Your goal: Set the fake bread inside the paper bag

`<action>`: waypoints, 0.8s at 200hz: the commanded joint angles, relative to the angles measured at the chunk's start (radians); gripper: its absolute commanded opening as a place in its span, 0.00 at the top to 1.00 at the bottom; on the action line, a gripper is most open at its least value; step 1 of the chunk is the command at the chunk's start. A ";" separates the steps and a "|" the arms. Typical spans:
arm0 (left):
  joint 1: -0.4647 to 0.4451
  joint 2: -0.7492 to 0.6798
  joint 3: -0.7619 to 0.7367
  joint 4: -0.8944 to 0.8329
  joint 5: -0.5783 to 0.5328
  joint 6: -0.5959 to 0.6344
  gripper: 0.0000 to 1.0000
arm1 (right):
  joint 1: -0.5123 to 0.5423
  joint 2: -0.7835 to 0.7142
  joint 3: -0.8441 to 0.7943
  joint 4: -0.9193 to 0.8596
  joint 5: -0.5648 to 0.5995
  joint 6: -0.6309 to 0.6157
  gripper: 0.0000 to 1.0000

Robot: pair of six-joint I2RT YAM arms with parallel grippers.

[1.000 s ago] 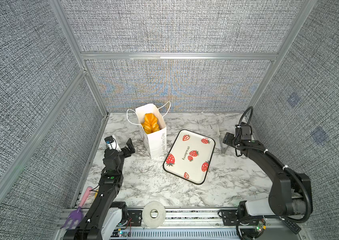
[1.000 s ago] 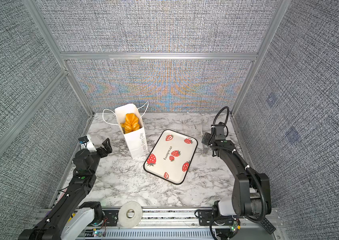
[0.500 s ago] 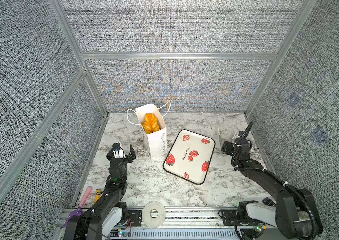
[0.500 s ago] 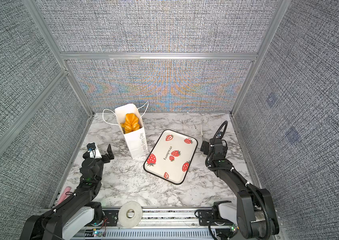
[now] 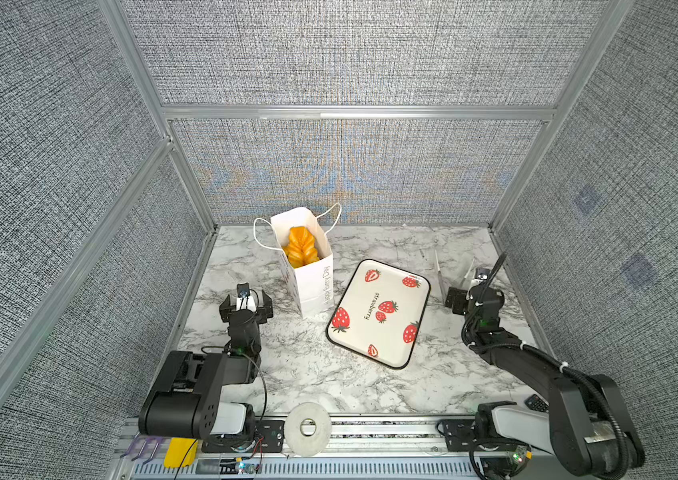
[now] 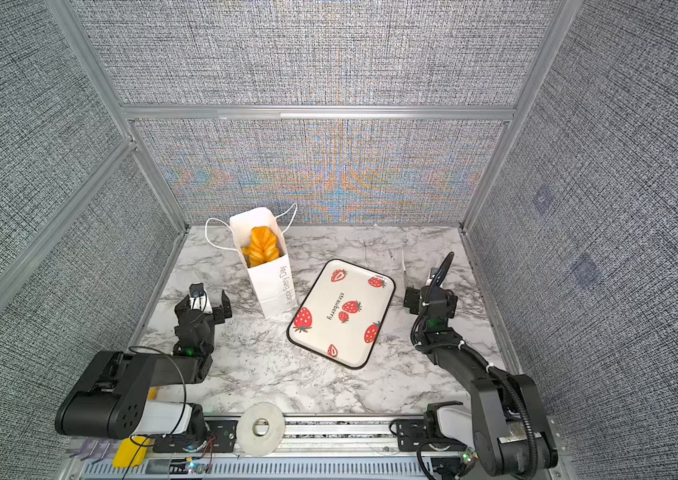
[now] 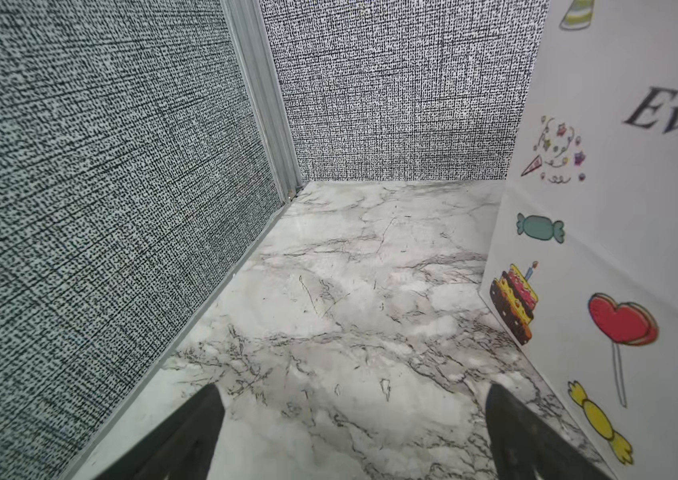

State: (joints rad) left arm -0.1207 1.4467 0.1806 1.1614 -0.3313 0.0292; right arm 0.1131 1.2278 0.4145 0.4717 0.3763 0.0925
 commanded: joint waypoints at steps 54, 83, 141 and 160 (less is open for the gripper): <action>0.062 0.081 -0.020 0.195 0.100 -0.033 0.01 | -0.027 0.098 -0.099 0.403 -0.048 -0.114 0.01; 0.064 0.066 -0.001 0.137 0.139 -0.028 0.01 | -0.048 0.145 -0.109 0.457 -0.079 -0.110 0.01; 0.070 0.085 -0.009 0.185 0.209 0.004 0.01 | -0.098 0.322 -0.124 0.618 -0.186 -0.089 0.01; 0.070 0.088 -0.011 0.190 0.213 0.004 0.01 | -0.102 0.318 -0.101 0.574 -0.189 -0.079 0.01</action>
State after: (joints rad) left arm -0.0544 1.5345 0.1669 1.3190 -0.1532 0.0261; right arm 0.0143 1.5394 0.2916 0.9905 0.2150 0.0055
